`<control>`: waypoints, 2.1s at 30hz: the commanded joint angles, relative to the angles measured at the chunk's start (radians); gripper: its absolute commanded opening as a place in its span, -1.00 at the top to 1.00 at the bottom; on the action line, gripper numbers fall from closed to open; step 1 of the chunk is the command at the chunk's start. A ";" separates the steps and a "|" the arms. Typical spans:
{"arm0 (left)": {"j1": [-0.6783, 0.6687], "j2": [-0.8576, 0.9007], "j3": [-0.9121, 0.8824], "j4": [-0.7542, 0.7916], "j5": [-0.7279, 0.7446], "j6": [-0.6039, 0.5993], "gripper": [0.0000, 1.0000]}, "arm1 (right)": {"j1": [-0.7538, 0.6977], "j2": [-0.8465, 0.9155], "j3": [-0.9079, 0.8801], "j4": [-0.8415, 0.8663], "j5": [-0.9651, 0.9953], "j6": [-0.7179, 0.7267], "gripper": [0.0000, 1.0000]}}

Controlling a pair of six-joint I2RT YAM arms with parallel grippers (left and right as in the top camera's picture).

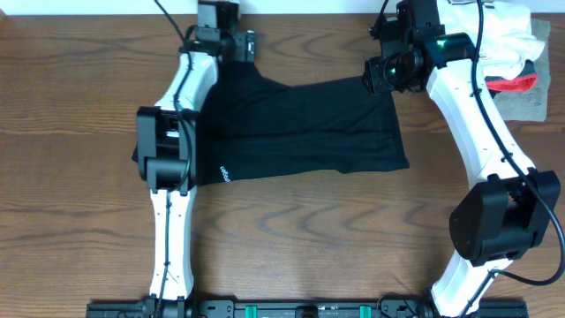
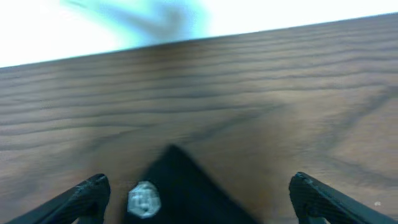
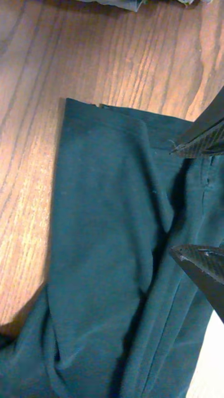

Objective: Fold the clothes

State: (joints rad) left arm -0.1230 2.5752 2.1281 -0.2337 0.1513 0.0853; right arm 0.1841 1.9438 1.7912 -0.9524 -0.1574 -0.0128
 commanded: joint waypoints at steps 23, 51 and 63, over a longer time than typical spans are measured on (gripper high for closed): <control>0.013 -0.093 0.026 -0.049 -0.100 -0.061 0.88 | 0.007 0.009 0.013 0.063 0.003 -0.019 0.12; 0.013 -0.319 0.026 -0.620 -0.100 -0.142 0.88 | -0.018 0.255 0.012 0.248 0.129 -0.003 0.20; 0.013 -0.320 0.026 -0.712 -0.100 -0.151 0.88 | -0.060 0.356 0.012 0.362 0.187 0.026 0.09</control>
State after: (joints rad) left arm -0.1131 2.2570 2.1410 -0.9398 0.0669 -0.0544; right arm 0.1356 2.2456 1.7912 -0.5972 0.0071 -0.0082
